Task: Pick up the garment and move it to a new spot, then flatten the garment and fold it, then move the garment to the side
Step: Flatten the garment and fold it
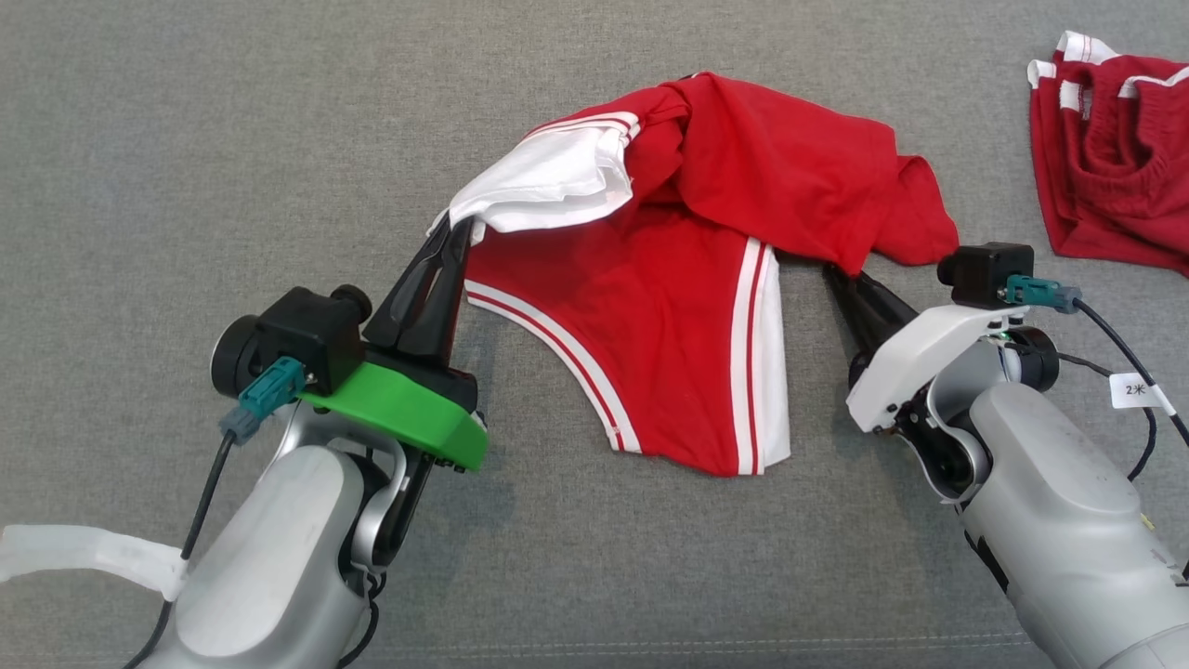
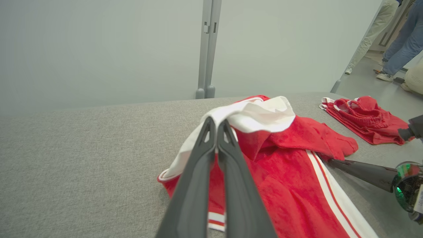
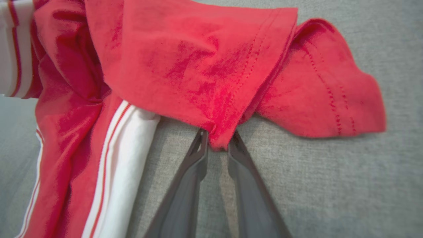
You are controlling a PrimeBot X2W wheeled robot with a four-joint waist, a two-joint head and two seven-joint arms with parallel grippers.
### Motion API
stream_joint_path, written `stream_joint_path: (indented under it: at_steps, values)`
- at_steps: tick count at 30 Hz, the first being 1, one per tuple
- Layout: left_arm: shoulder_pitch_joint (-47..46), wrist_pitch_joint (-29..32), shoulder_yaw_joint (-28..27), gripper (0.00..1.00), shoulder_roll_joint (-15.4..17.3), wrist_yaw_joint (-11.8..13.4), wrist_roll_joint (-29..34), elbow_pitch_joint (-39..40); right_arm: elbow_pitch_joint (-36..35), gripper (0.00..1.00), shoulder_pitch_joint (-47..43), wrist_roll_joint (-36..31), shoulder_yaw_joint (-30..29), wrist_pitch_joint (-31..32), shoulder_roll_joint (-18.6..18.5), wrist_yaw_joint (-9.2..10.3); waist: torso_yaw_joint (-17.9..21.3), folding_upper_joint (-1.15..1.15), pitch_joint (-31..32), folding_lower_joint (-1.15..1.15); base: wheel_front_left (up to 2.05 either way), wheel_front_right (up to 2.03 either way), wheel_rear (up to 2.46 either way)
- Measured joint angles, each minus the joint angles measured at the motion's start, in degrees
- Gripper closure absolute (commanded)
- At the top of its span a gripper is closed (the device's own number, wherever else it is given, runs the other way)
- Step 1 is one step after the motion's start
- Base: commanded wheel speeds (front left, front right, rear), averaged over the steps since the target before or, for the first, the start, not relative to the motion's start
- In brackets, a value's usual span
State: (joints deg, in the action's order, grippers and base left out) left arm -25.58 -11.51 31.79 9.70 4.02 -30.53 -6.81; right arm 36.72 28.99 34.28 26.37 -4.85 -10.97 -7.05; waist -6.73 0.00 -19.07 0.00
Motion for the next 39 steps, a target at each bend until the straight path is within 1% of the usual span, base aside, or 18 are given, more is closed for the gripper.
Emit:
stream_joint_path:
  at_steps: [1, 2, 5, 9, 13, 17, 21, 22, 23, 24, 27, 30, 33, 36, 39]
  values:
    - [0.1, -0.2, 0.0, 1.00, 0.2, 0.0, 0.0, 0.1, 0.0, 0.86, 0.2, 0.0, 0.2, -0.3, 0.0, 0.00, 0.0, 0.00, 0.0, 0.00, 0.00, 0.00, 0.00]
    - [0.3, -0.2, -0.2, 1.00, 0.3, 0.0, 0.0, 0.1, -0.1, 1.00, 0.4, 0.0, 0.3, -0.8, 0.0, 0.00, 0.1, 0.00, -0.1, 0.00, 0.00, 0.00, 0.00]
    - [1.0, -0.7, -0.6, 1.00, 0.3, 0.0, 0.0, 0.2, -0.7, 1.00, 1.1, 0.0, 0.8, -2.4, -0.1, 0.00, 0.3, 0.00, -0.1, 0.00, 0.00, 0.00, 0.00]
    - [1.6, -1.3, -3.0, 1.00, 1.0, 0.1, 0.0, 0.5, -3.5, 1.00, 1.6, 0.2, 0.8, -5.6, -0.2, 0.00, 0.9, 0.00, 0.5, 0.00, 0.00, 0.00, 0.00]
    - [1.8, -2.3, -6.3, 1.00, 2.6, 0.7, 0.2, 2.4, -8.7, 1.00, 2.6, 2.9, -1.0, -8.3, -0.5, -0.01, 1.8, 0.00, 1.5, 0.00, 0.00, 0.00, 0.00]
    - [1.8, -2.7, -10.1, 1.00, 4.3, 0.9, 0.6, 5.8, -14.5, 1.00, 4.3, 4.5, -3.2, -9.2, -2.9, 0.00, 2.9, 0.00, 3.0, 0.00, 0.00, 0.00, 0.00]
    - [1.7, -2.9, -14.2, 1.00, 5.4, 1.3, 1.0, 10.6, -21.4, 1.00, 4.5, 7.2, -5.3, -9.5, -4.8, 0.00, 4.1, 0.00, 5.0, 0.00, 0.00, 0.00, 0.00]
    - [1.5, -3.0, -17.0, 1.00, 6.9, 1.4, 1.1, 15.1, -26.9, 1.00, 4.4, 8.8, -5.8, -9.6, -5.8, 0.00, 5.0, 0.00, 6.7, 0.00, 0.00, 0.00, 0.00]
    - [1.5, -3.0, -17.6, 1.00, 7.4, 1.4, 1.2, 16.6, -28.9, 1.00, 4.3, 9.3, -5.7, -9.6, -6.4, 0.00, 5.3, 0.00, 7.4, 0.00, 0.00, 0.00, 0.00]
    - [1.6, -3.1, -18.7, 1.00, 8.1, 1.4, 1.1, 19.7, -33.0, 1.00, 3.3, 11.4, -5.2, -9.6, -7.3, 0.00, 6.0, 0.00, 8.6, 0.00, 0.00, 0.00, 0.00]
    - [3.2, -3.2, -20.1, 1.00, 9.5, 1.4, 1.1, 24.5, -38.5, 1.00, 0.1, 14.8, -3.8, -9.5, -8.8, 0.00, 7.1, 0.00, 10.6, 0.00, 0.00, 0.00, 0.00]
    - [6.6, -3.2, -21.0, 1.00, 10.1, 1.5, 0.4, 29.6, -45.0, 1.00, -3.6, 19.4, -4.0, -8.7, -9.8, 0.00, 8.4, 0.00, 12.5, 0.00, 0.00, 0.00, 0.00]
    - [8.5, -1.7, -20.7, 1.00, 10.5, 1.6, -0.6, 34.2, -50.4, 1.00, -5.6, 23.6, -6.6, -7.4, -11.4, -0.01, 9.8, 0.00, 13.9, 0.00, 0.00, 0.00, 0.00]
    - [8.6, 1.5, -19.0, 1.00, 10.5, 1.6, -2.1, 36.3, -50.1, 1.00, -7.3, 24.4, -7.9, -3.7, -14.3, 0.00, 10.8, 0.00, 14.7, 0.00, 0.00, 0.00, 0.00]
    - [8.6, 5.2, -16.4, 1.00, 9.8, 1.5, -6.0, 34.1, -45.7, 1.00, -8.1, 27.9, -6.3, 1.4, -14.4, 0.11, 11.0, 0.00, 14.5, 0.00, 0.00, 0.00, 0.00]
